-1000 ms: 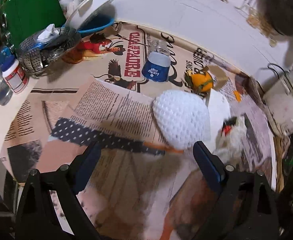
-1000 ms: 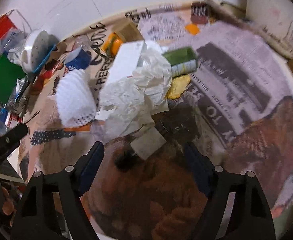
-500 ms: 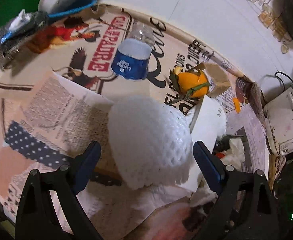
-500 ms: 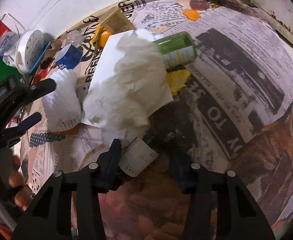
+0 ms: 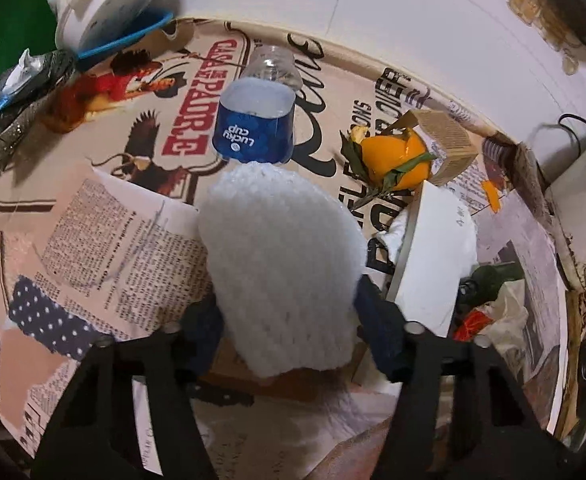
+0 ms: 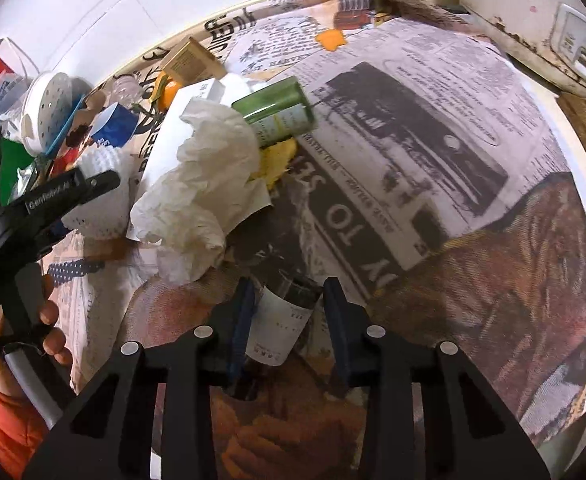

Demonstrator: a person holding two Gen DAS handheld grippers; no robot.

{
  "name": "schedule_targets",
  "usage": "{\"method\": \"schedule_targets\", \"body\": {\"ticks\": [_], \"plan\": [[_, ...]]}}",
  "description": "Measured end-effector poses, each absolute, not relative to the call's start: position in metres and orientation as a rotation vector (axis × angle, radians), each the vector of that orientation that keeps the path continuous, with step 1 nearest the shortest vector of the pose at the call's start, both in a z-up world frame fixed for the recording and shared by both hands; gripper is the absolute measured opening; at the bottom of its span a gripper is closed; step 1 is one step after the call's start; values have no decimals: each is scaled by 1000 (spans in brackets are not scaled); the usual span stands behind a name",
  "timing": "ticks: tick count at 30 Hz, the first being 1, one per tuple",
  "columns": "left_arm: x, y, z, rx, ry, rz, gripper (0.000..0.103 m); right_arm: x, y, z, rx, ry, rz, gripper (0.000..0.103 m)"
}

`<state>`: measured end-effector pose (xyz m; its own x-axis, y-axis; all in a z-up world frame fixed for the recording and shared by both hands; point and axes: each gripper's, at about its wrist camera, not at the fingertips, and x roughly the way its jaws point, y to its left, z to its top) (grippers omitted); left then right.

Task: Collect trash
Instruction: 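Grasp the white foam net with the left tool while the right tool grasps the small dark bottle, then lift the foam net and bottle and carry both down toward the white bucket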

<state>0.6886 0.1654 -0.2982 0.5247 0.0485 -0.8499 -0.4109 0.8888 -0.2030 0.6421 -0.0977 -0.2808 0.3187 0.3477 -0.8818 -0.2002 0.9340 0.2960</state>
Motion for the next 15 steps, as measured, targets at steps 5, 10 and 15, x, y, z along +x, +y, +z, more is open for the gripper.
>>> {"method": "schedule_targets", "body": {"ticks": [5,10,15], "plan": [[672,174,-282,-358,960,258,42,633,-105,-267,184,1157,338,29],[645,186,-258,-303,923,226,37,619,-105,-248,190,1084,276,28],[612,193,-229,-264,871,174,36,602,-97,-240,201,1032,218,28]]}}
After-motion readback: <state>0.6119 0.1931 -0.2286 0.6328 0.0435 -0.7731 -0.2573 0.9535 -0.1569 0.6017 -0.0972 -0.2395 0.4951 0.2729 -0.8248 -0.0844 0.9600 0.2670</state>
